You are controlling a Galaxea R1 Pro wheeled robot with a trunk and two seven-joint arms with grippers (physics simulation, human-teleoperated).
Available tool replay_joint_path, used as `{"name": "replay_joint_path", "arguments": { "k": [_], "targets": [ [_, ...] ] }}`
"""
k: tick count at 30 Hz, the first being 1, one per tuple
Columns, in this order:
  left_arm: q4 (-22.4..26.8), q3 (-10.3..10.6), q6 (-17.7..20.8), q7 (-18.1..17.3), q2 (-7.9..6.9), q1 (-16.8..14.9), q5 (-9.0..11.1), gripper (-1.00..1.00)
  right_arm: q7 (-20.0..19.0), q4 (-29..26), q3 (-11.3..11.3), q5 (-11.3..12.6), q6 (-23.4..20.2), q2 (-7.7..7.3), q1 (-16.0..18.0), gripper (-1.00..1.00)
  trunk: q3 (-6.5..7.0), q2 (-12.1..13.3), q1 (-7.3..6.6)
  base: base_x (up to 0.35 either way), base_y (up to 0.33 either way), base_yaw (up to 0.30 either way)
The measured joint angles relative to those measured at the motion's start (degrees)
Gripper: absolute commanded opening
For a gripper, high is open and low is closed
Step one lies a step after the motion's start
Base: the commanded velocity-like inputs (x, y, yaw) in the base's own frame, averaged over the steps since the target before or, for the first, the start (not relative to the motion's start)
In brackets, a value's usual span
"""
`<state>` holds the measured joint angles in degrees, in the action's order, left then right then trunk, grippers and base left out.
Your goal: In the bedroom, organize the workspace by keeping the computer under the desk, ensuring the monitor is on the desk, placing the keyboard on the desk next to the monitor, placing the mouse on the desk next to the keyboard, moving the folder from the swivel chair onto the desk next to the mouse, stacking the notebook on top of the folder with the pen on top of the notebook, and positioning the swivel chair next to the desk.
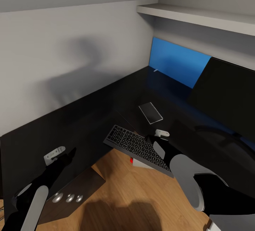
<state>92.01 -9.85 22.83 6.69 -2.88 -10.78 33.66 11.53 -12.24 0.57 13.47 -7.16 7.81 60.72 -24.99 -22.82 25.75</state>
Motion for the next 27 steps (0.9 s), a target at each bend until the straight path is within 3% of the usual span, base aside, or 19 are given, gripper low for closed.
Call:
{"name": "replay_joint_path", "arguments": {
  "k": [15, 27],
  "targets": [
    [0.0, 0.07, 0.0, 0.0, 0.0, 0.0, -0.08, 1.0, 0.0, -0.04, 0.0, 0.0, 0.09, 0.0, 0.0, 1.0, 0.0, 0.0, 0.0, -0.002, 0.0, 0.0],
    [0.0, 0.07, 0.0, 0.0, 0.0, 0.0, 0.01, 1.0, 0.0, -0.05, 0.01, 0.0, 0.17, -0.01, 0.0, 1.0, 0.0, 0.0, 0.0, -0.133, 0.0, 0.0]
  ]
}}
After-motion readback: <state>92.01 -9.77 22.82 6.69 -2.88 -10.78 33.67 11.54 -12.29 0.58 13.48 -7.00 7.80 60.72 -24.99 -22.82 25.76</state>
